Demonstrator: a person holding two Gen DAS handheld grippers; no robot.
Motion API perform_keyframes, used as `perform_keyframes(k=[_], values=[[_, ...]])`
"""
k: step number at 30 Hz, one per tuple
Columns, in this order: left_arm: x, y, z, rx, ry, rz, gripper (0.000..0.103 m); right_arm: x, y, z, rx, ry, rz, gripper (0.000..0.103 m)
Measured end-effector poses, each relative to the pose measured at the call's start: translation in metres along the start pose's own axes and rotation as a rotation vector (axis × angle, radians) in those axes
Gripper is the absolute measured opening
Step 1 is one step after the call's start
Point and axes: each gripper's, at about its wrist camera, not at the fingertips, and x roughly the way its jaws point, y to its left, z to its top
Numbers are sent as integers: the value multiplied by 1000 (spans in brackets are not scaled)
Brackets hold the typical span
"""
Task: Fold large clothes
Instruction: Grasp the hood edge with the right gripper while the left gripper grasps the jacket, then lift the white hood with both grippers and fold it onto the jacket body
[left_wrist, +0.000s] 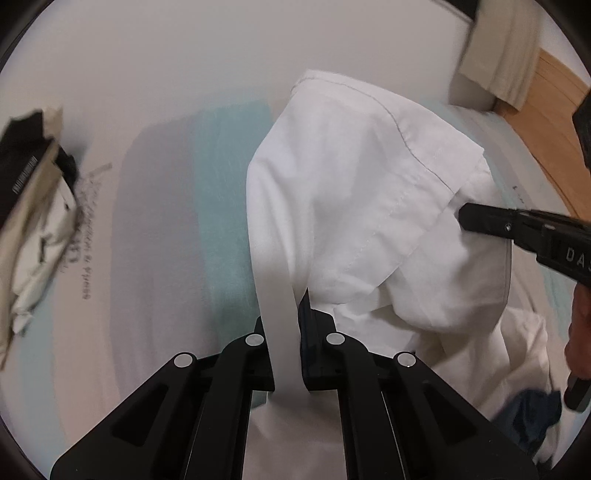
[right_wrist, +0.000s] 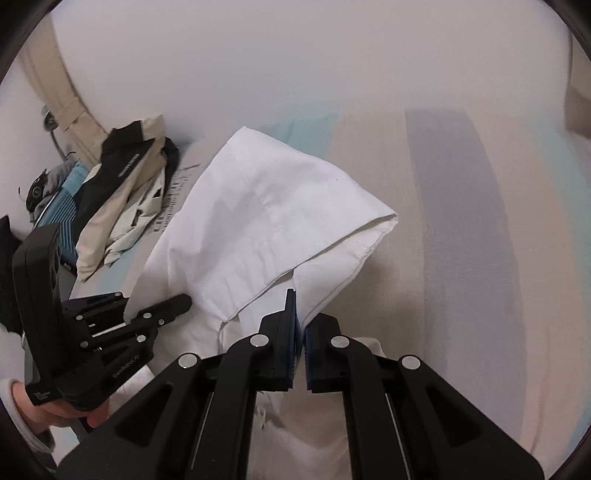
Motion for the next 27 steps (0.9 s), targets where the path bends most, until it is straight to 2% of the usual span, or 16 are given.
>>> perform_keyframes(k=[6,12,15,17,22,27], values=[[-50,-20,-28,31,-69,17,3,-57,23,-35,-41,-80,-30,3],[-89,-34,-72,-8,-91,37,3,-95,46,-85,-98,-91,-59,3],[-99,-44,-100,-22,-83,45,3,-104,55,-120,-119,-58,-73,3],[-99,-50,-121,-45,-56,45,3,-104,58,-139,-119,-27,-76,3],[-93,-67,-174,-33,13,50,4,-98,56,-195,-93,82,-73,3],[-89,-73,-208,-57,54,44,7,-95,55,-233,-84,147,-72,3]])
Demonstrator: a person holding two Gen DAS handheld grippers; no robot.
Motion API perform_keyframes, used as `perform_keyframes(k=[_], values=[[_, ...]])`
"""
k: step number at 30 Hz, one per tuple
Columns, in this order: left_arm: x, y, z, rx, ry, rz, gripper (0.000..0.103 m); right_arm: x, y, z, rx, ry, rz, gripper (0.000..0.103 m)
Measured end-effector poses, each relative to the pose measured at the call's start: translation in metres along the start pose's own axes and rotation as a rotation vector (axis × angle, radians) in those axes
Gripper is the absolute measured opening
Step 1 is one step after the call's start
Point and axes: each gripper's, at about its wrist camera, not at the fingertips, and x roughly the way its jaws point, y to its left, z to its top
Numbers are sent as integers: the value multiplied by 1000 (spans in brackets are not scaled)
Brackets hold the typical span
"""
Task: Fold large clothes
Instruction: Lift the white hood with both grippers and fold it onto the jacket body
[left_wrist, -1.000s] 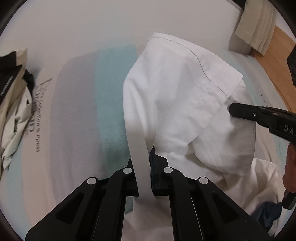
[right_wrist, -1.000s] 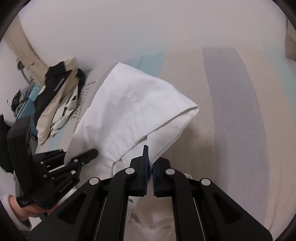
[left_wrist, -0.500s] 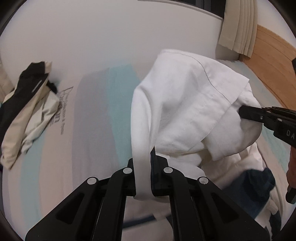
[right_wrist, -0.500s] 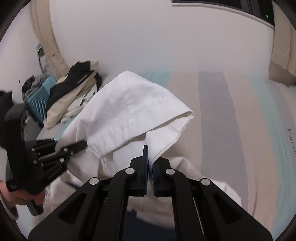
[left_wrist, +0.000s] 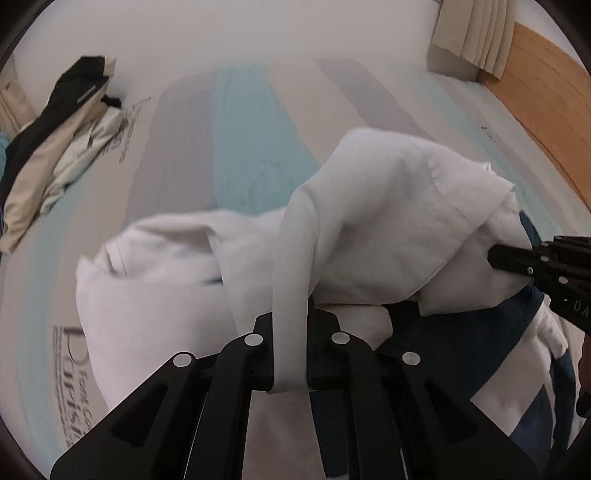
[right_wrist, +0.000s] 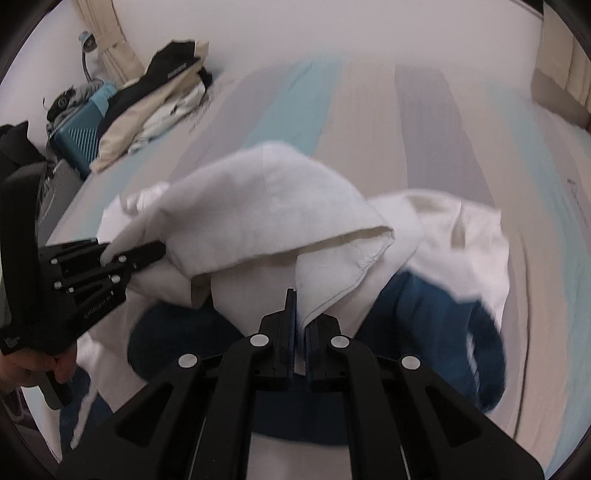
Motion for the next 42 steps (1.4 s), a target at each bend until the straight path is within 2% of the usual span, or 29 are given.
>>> perform_keyframes(k=[2,4,5,6,7,8,9,10,13,15,18,22,26,29,30,31,32,33,34,37,39,42], values=[[3,-3,-11,-2,18,-4,8,5,-3,-9,5,37,0,6],[1,-5,-16,-4,28,-5,16,3,-9,-13,17,52,7,6],[-1,-5,-17,0,28,5,25,0,-11,-13,21,49,3,13],[-7,-5,-18,0,21,2,48,-4,-13,-14,27,44,4,24],[-14,-3,-18,-7,5,-4,67,-10,-16,-14,35,37,18,29],[-21,0,-16,-15,-13,0,74,-16,-19,-13,38,30,27,42],[-27,3,-14,-21,-24,1,82,-20,-21,-13,37,24,32,47],[-30,7,-12,-25,-26,-4,84,-26,-24,-10,31,22,44,48],[-35,17,1,-25,-15,-25,93,-34,-28,6,-2,15,87,61],[-33,19,11,-4,-9,-45,94,-35,-31,19,-31,17,104,68],[-22,16,31,26,30,-89,97,-23,-36,49,-80,46,187,75],[1,13,55,25,89,-147,97,7,-39,73,-114,120,272,75],[24,9,72,30,129,-247,97,41,-41,83,-126,205,329,75],[42,10,72,21,163,-281,88,56,-45,84,-101,237,348,73],[46,9,71,19,172,-293,79,60,-45,84,-93,241,354,60],[49,8,71,19,178,-303,70,63,-45,84,-87,246,365,56],[49,7,69,22,178,-310,66,63,-44,83,-89,245,362,46],[49,6,68,28,177,-317,55,63,-43,83,-94,242,352,32],[48,4,67,39,176,-317,43,61,-42,82,-89,234,354,28],[39,1,65,46,157,-310,27,48,-37,81,-101,197,338,19],[27,0,64,50,125,-293,20,36,-29,80,-122,158,310,13],[3,-5,60,64,60,-251,18,6,-13,70,-172,53,216,9]])
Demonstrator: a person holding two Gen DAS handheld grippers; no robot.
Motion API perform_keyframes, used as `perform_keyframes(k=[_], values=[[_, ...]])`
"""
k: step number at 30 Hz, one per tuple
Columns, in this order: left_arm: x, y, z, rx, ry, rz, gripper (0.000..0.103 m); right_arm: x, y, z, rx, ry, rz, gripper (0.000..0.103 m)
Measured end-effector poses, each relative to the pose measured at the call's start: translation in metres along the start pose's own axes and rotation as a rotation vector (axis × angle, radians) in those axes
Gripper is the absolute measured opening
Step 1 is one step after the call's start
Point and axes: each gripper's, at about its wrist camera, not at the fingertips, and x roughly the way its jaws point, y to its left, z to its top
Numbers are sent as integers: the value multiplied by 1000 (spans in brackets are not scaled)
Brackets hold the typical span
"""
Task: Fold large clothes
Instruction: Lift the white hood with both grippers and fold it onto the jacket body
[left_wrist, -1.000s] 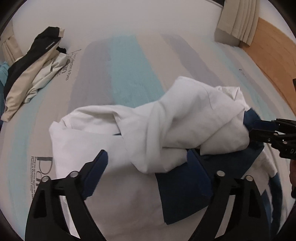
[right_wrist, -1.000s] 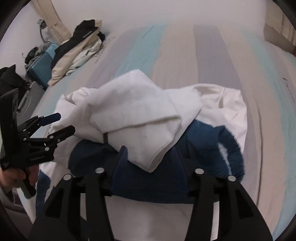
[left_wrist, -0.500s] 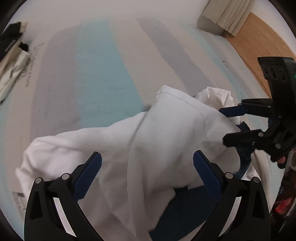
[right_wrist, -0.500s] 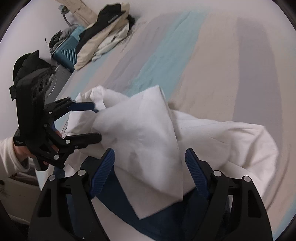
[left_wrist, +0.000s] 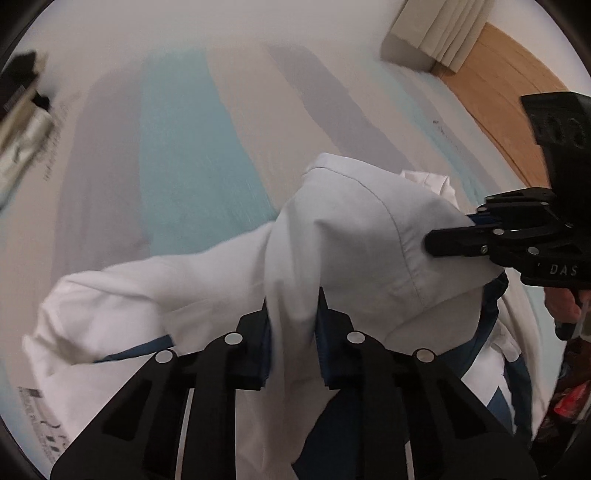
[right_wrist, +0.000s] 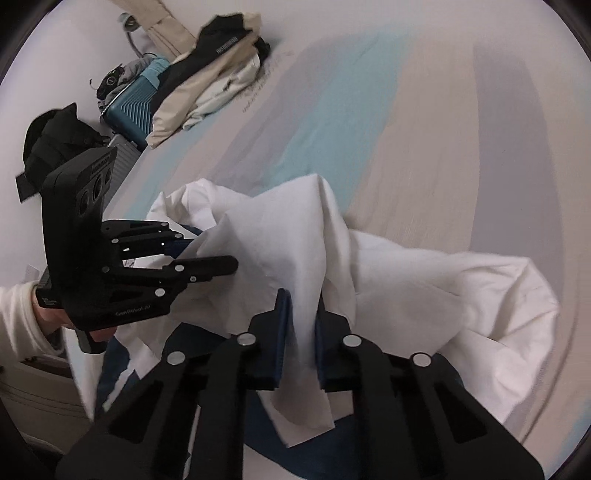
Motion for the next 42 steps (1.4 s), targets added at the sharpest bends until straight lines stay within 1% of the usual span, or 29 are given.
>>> perform_keyframes(k=[2,4,6,8,10,16,18,23,29,32,34,35,36,37,38,39,40,41,42], values=[[-16,-10,-7,11,-35,17,18,-14,19,-11,-48,-46,-56,8],[-29,-18,-15,7,-57,29,17,-24,39,-26,-110,-75,-104,7],[-39,-26,-26,-6,-67,28,15,-28,56,-44,-158,-83,-144,6],[-47,-36,-37,2,-79,41,11,-29,70,-64,-194,-81,-171,6],[-51,-44,-53,11,-76,53,6,-31,79,-81,-195,-71,-173,6],[-54,-57,-97,-5,-35,72,4,-27,88,-122,-160,-32,-180,6],[-55,-59,-109,-2,-27,82,4,-25,88,-133,-137,-18,-179,6],[-56,-70,-139,-5,-16,109,4,-17,93,-161,-128,15,-185,6],[-41,-75,-170,-28,7,146,4,-1,92,-193,-113,51,-203,6],[-34,-78,-183,-34,14,180,4,7,91,-203,-125,63,-206,6],[-33,-80,-187,-34,15,209,8,7,91,-205,-136,64,-210,6],[-34,-80,-188,-44,17,214,9,5,92,-205,-137,56,-211,9],[-36,-81,-188,-55,19,220,12,2,91,-204,-134,48,-208,10],[-40,-81,-188,-69,23,239,23,-2,91,-203,-131,44,-204,13],[-45,-83,-189,-88,27,256,35,-8,91,-203,-127,35,-203,28],[-53,-82,-190,-119,23,267,65,-16,91,-203,-118,15,-192,46],[-62,-80,-190,-153,1,284,87,-22,90,-203,-110,-1,-184,51],[-71,-79,-192,-182,-21,300,91,-29,90,-203,-104,-16,-183,57],[-78,-78,-194,-209,-29,303,92,-35,88,-200,-100,-22,-187,61]])
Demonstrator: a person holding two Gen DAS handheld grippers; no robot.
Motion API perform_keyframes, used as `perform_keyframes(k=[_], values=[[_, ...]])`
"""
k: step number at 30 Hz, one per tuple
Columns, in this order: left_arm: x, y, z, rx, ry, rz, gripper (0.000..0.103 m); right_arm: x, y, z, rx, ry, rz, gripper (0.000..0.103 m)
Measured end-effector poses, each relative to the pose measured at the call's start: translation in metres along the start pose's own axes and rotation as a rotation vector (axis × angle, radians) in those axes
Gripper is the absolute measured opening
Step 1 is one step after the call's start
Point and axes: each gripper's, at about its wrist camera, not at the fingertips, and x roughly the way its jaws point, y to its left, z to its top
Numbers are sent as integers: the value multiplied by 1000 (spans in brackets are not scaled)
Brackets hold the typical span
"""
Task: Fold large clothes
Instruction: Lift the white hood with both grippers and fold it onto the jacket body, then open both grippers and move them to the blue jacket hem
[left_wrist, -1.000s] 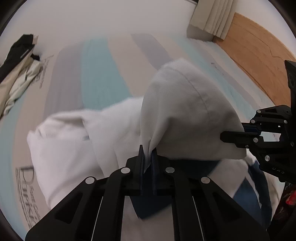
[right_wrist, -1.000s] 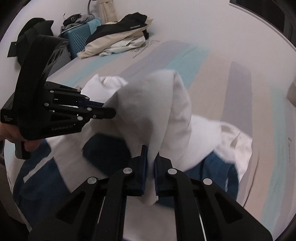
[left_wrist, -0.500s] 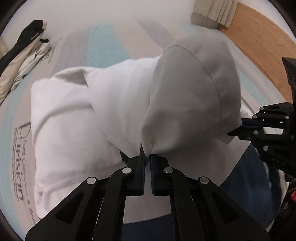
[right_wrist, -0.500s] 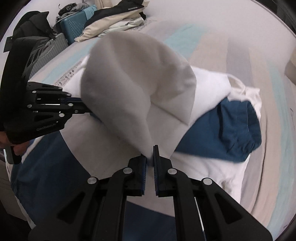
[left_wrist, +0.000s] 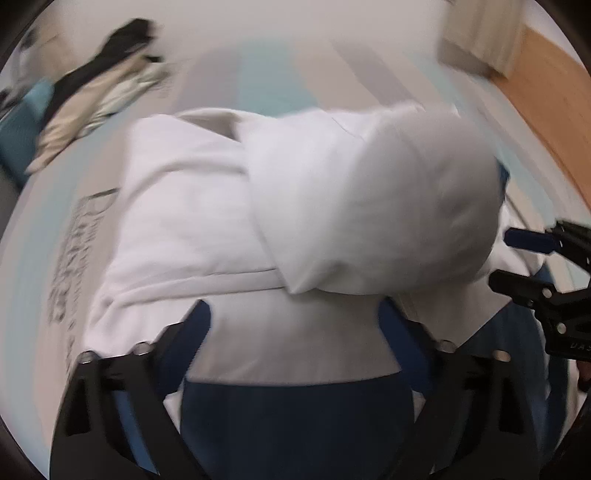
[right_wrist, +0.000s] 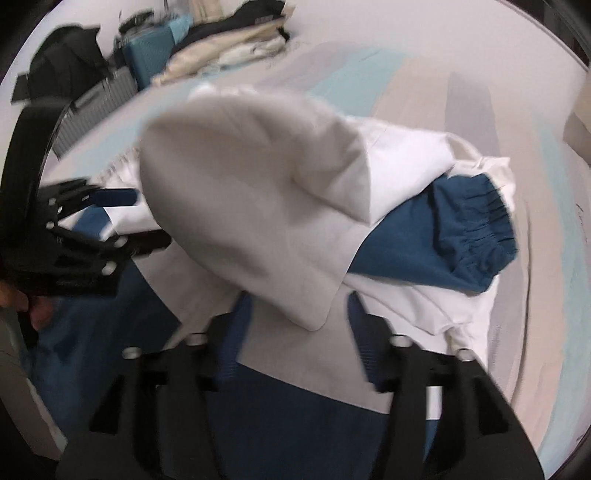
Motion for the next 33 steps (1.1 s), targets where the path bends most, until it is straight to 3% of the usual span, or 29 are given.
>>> perform_keyframes(k=[1,3,6,9,15,19,25,33], values=[[-6,5,-3,-32,14,-6,96,-7,-2,0,8,-4,0,62],[-15,14,-13,-93,32,-5,97,-17,-5,-3,32,-10,-4,75],[-21,28,-37,-161,100,-4,97,-29,-8,-13,89,4,-10,79],[-28,30,-53,-155,138,19,97,-36,-9,-31,149,33,-40,82],[-46,42,-74,-85,160,33,97,-42,5,-54,244,96,-125,85],[-58,55,-86,-80,188,2,97,-58,17,-70,337,117,-178,85],[-88,73,-119,-61,211,22,97,-80,24,-108,386,151,-197,85],[-111,111,-186,-152,288,64,97,-97,16,-178,379,287,-155,85]])
